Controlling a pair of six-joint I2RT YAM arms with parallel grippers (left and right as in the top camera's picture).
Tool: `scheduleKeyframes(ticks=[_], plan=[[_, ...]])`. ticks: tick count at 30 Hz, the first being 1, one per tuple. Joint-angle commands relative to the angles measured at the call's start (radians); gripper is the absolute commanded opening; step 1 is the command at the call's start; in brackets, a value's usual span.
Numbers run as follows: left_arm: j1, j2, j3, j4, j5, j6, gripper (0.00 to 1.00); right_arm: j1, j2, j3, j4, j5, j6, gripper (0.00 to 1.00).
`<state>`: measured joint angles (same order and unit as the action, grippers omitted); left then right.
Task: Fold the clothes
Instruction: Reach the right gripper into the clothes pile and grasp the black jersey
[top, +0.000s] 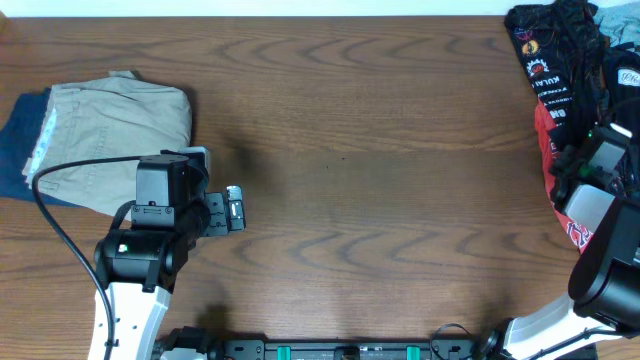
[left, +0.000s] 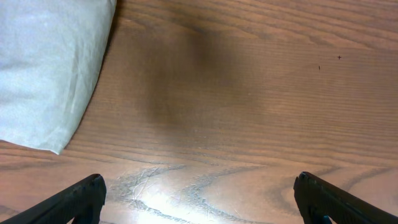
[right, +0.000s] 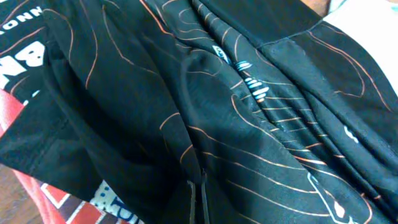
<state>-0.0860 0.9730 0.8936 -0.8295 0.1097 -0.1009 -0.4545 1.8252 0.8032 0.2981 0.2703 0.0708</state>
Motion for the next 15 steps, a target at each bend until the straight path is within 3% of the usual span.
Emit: scheduleKeyframes(ticks=[1,10,15], plan=[[0.005,0.002,0.016,0.001,0.011,-0.002,0.98,-0.005,-0.015,0.019,0.001,-0.001,0.002,0.01],[0.004,0.002,0.016,0.001,0.011,-0.002,0.98,0.048,-0.298,0.023,-0.031,-0.283,0.003,0.01],[0.004,0.002,0.016,0.000,0.011,-0.002,0.98,0.141,-0.473,0.023,-0.225,-0.494,0.038,0.01]])
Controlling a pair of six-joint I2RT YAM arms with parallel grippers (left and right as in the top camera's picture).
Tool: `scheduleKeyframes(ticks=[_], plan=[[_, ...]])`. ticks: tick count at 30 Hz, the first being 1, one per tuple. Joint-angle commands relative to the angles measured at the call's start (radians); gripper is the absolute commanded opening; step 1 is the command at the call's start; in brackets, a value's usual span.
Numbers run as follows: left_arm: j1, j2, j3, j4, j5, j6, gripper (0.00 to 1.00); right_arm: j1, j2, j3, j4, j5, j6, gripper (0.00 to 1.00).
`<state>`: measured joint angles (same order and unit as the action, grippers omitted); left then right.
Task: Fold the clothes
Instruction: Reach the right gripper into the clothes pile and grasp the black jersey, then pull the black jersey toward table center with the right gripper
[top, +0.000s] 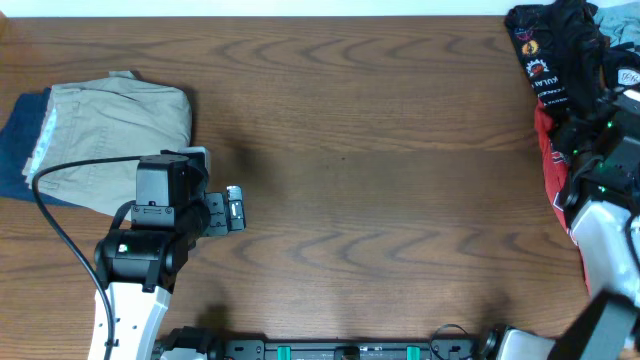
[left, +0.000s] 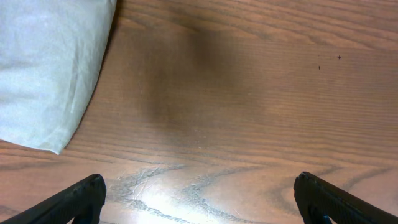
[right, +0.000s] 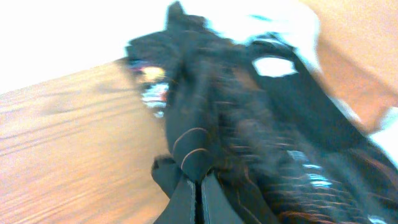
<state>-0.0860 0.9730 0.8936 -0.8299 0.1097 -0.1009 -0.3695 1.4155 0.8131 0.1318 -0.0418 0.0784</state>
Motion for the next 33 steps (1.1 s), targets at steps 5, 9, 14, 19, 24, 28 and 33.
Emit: scheduleKeyframes(ticks=[5,9,14,19,24,28,33], plan=[[0.004,0.002,0.016,0.001,0.011,-0.002,0.98,0.219,-0.161,0.013,-0.318,-0.236,0.040,0.01],[0.004,0.002,0.016,0.001,0.011,-0.002,0.98,0.356,-0.178,0.013,-0.473,-0.247,0.041,0.01],[0.004,0.002,0.015,0.000,0.011,-0.002,0.98,0.549,-0.177,0.008,-0.652,-0.254,0.064,0.01],[0.004,0.002,0.014,0.000,0.014,-0.003,0.98,0.702,-0.174,0.008,-0.694,-0.254,0.126,0.01],[0.004,0.002,0.014,0.000,0.015,-0.016,0.98,0.826,-0.174,0.008,-0.603,-0.254,0.146,0.01],[0.004,0.002,0.014,0.001,0.014,-0.083,0.98,0.864,-0.174,0.008,-0.463,-0.254,0.184,0.15],[0.004,0.002,0.014,-0.001,0.015,-0.205,0.98,0.851,-0.174,0.008,-0.463,-0.231,0.190,0.99]])
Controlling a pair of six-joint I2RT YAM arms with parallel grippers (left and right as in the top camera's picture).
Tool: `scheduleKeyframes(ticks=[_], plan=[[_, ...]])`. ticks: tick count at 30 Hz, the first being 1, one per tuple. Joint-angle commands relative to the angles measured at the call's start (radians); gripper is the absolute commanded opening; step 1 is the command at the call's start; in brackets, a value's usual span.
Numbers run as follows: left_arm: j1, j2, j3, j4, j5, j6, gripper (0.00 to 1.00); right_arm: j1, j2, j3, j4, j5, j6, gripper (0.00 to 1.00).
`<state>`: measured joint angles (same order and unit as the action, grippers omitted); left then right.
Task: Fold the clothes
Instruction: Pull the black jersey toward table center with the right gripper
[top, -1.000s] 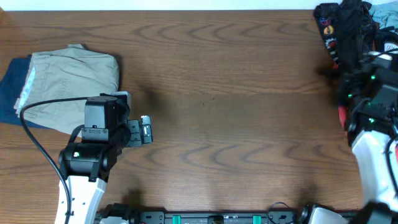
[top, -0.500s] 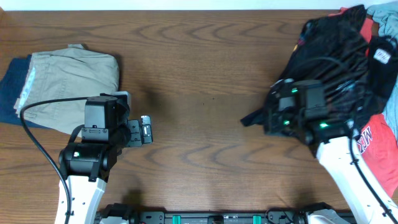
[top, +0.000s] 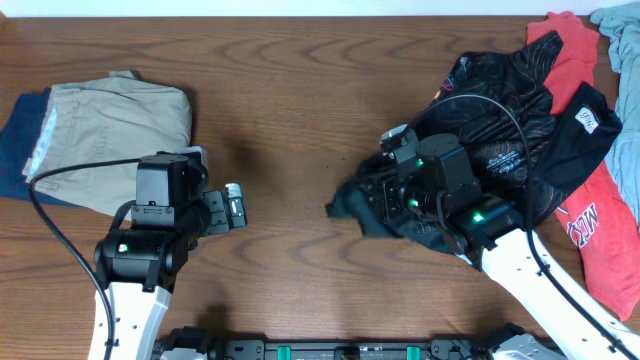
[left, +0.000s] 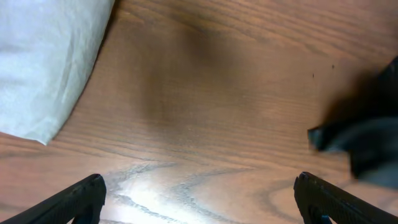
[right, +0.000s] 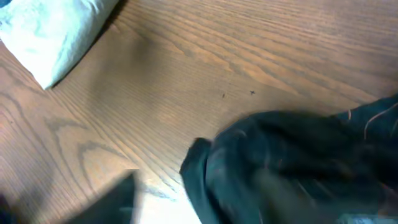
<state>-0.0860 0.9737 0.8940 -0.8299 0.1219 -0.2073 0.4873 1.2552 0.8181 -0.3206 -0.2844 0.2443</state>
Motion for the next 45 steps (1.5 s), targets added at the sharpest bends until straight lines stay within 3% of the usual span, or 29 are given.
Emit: scheduleKeyframes(ticks=[1,8,14,21,28,42,45], plan=[[0.004,0.001,0.013,-0.003,0.002,-0.131,0.98,-0.016,-0.014,0.003,-0.029,0.025,0.024,0.99],[0.004,0.011,0.010,0.003,0.019,-0.298,0.98,-0.121,-0.018,0.003,-0.188,0.124,0.021,0.99],[-0.027,0.103,-0.002,0.004,0.185,-0.299,0.98,-0.269,-0.023,0.003,-0.355,0.240,0.021,0.99],[-0.174,0.292,-0.002,0.042,0.270,-0.301,0.98,-0.378,-0.023,0.003,-0.465,0.240,0.021,0.99],[-0.370,0.491,-0.002,0.172,0.291,-0.416,0.98,-0.455,-0.023,0.003,-0.525,0.245,0.021,0.99],[-0.716,0.756,-0.002,0.645,0.288,-0.599,1.00,-0.502,-0.023,0.003,-0.570,0.259,0.002,0.99],[-0.735,0.774,-0.002,0.713,0.276,-0.599,0.83,-0.502,-0.023,0.003,-0.571,0.259,0.002,0.99]])
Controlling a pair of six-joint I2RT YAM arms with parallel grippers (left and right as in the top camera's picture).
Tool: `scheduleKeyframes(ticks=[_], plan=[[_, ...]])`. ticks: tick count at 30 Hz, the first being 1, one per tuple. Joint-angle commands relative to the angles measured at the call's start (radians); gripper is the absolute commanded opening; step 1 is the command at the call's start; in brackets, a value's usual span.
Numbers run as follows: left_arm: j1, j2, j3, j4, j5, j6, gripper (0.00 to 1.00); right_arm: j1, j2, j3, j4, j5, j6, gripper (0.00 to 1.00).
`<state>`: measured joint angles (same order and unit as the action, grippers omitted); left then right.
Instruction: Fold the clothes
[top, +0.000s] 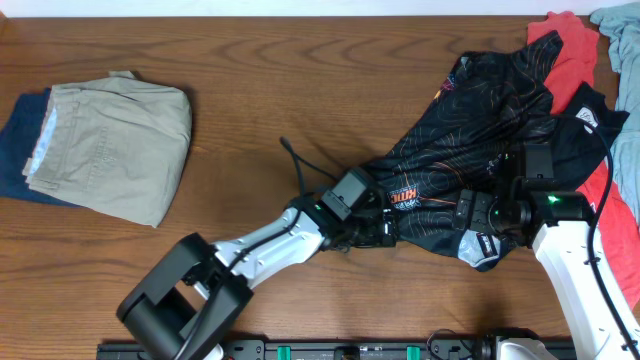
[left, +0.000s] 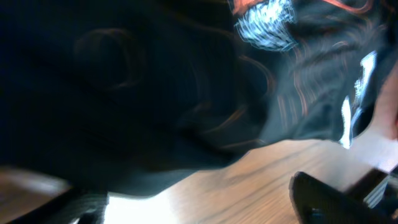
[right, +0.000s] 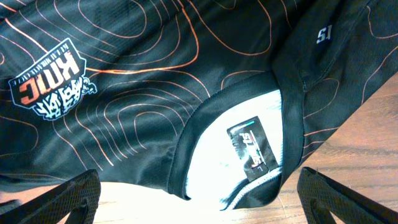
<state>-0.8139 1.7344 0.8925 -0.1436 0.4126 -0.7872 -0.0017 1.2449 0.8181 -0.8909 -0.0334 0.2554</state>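
Note:
A black jersey (top: 470, 120) with orange contour lines lies spread from the table's far right toward the middle, its logo (right: 53, 90) facing up. My left gripper (top: 372, 228) is stretched across to the jersey's near left edge. It stands open, with the dark cloth (left: 155, 81) just ahead of it and bare wood between its fingers. My right gripper (top: 482, 215) hangs open over the collar and its white neck label (right: 252, 146), holding nothing. Folded khaki shorts (top: 110, 140) rest on a folded blue garment (top: 15, 150) at the far left.
A red shirt (top: 590, 190) lies under and beside the jersey at the right edge, and a light blue garment (top: 622, 30) sits in the far right corner. The wooden table (top: 300, 90) shows between the folded stack and the jersey.
My right gripper, which was at the table's middle with the jersey bunched under it, is now open over the collar further right. The left arm has moved from beside the khaki shorts to the jersey's left edge.
My right gripper was shut on the black jersey in the heap at the far right, while the left arm rested open by the khaki shorts. Later the jersey was at the table's middle. Now it lies spread out, with both grippers open at it.

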Motion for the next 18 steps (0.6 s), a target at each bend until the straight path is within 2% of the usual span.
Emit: scheduleKeyframes(ticks=[1,7,11,14,18], plan=[[-0.007,0.016,0.000,0.036,-0.026,-0.019,0.73,-0.013,-0.013,0.003,-0.001,0.008,-0.010,0.99],[0.002,0.016,0.000,0.034,-0.163,-0.014,0.06,-0.013,-0.013,0.003,-0.005,0.008,-0.009,0.99],[0.024,0.013,0.000,0.008,-0.175,0.068,0.06,-0.013,-0.013,0.003,-0.011,0.008,-0.009,0.99],[0.075,-0.011,0.013,-0.079,-0.210,0.158,0.06,-0.013,-0.013,0.003,-0.014,0.008,-0.009,0.99],[0.237,-0.098,0.101,-0.274,-0.398,0.318,0.06,-0.013,-0.013,0.003,-0.014,0.008,-0.010,0.99]])
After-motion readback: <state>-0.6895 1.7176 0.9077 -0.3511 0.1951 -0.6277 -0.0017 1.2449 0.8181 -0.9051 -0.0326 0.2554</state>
